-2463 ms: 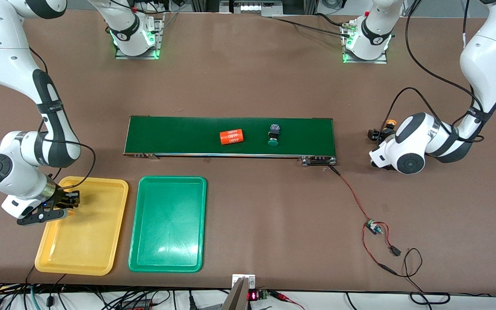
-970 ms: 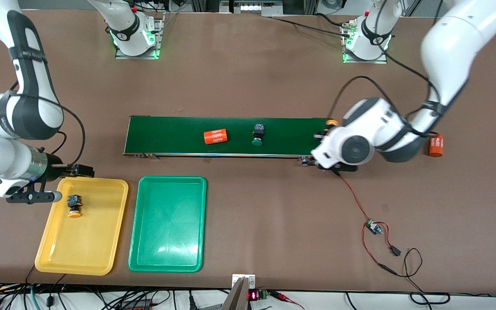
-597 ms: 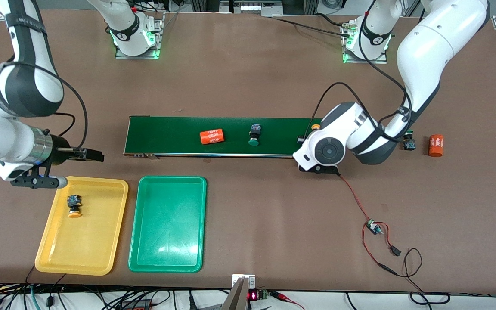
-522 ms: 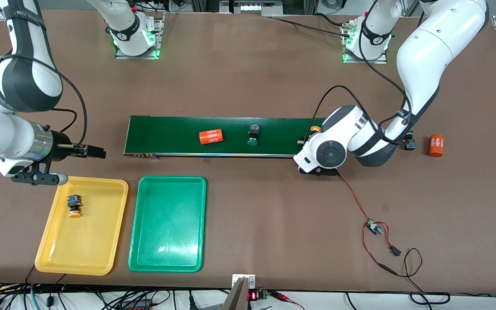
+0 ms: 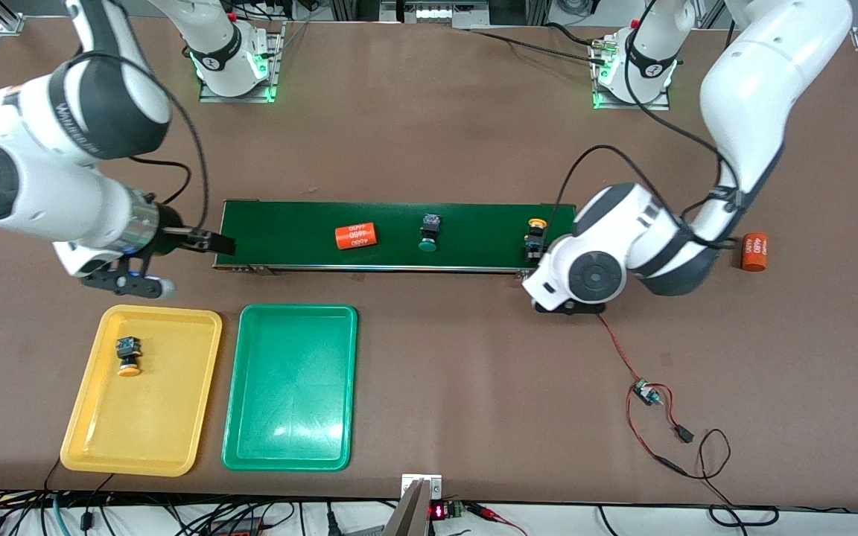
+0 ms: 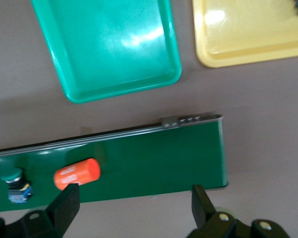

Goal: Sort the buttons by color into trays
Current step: 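Grasp the green button on the belt while the left grasps orange cylinder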

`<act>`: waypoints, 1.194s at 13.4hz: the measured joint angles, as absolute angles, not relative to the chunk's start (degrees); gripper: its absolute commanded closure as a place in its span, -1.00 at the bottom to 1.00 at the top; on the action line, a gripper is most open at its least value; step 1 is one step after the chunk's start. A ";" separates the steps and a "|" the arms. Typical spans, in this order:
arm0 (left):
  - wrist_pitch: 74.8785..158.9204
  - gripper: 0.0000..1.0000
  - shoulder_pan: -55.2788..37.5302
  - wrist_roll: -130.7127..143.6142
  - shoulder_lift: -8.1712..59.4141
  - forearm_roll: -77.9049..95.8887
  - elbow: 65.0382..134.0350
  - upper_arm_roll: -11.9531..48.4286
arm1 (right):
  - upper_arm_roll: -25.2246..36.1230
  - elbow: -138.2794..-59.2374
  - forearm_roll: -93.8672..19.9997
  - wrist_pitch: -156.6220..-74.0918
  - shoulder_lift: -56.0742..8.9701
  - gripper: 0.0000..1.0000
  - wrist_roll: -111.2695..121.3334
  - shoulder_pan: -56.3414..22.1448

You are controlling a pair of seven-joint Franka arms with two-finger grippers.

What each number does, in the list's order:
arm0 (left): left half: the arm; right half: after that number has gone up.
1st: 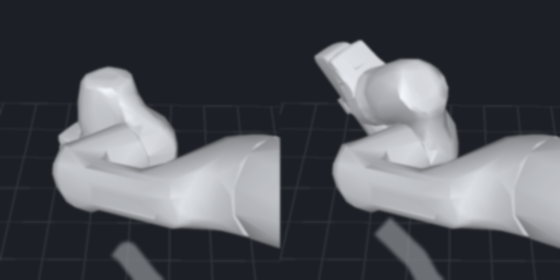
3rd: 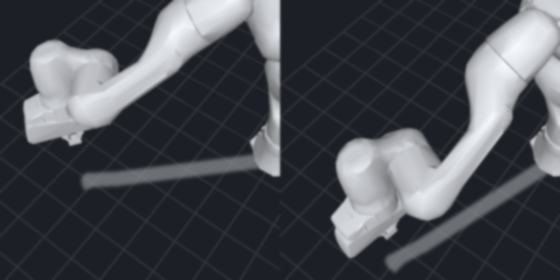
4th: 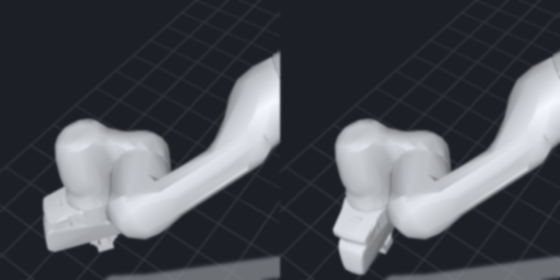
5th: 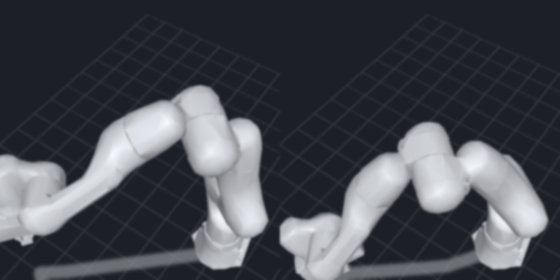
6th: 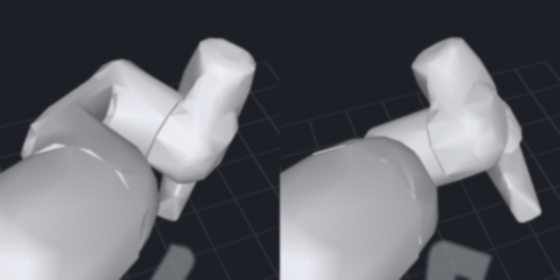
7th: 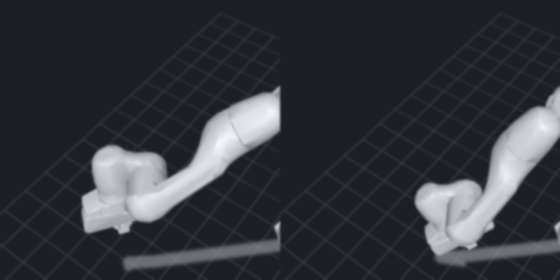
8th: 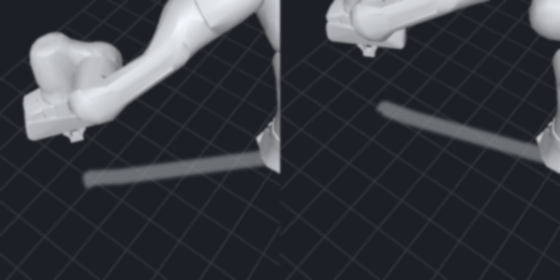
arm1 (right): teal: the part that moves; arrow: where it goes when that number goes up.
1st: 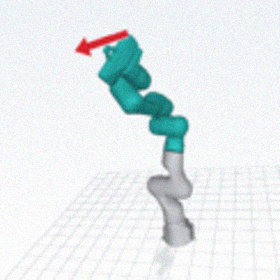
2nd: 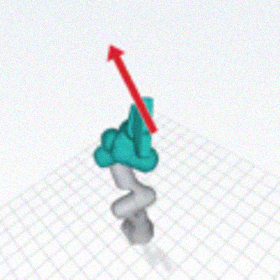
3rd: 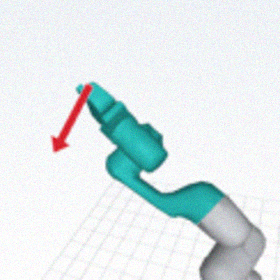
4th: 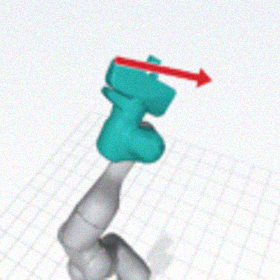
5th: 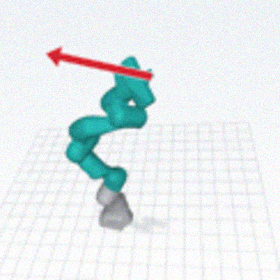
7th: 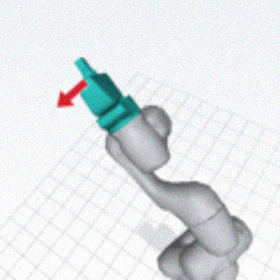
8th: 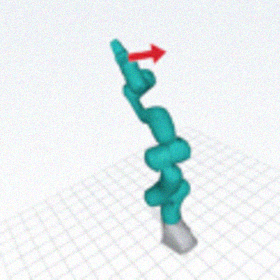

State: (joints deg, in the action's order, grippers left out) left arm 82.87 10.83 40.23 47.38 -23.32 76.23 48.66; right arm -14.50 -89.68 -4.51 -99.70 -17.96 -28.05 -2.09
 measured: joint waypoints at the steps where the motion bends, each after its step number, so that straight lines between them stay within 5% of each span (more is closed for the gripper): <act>1: 79.48 -1.00 10.96 40.17 46.76 -23.32 73.38 48.64 | -15.86 -91.40 -4.49 -101.62 -17.42 -1.00 -30.49 -2.63; 7: 75.20 -1.00 15.09 32.24 45.49 -23.33 66.88 47.16 | -23.48 -107.43 -2.28 -118.79 -12.17 -1.00 -42.15 -3.36; 16: 92.07 -1.00 16.30 -4.99 32.27 -22.75 86.60 15.04 | -32.36 -115.30 15.37 -123.85 -11.99 -1.00 -55.52 -4.73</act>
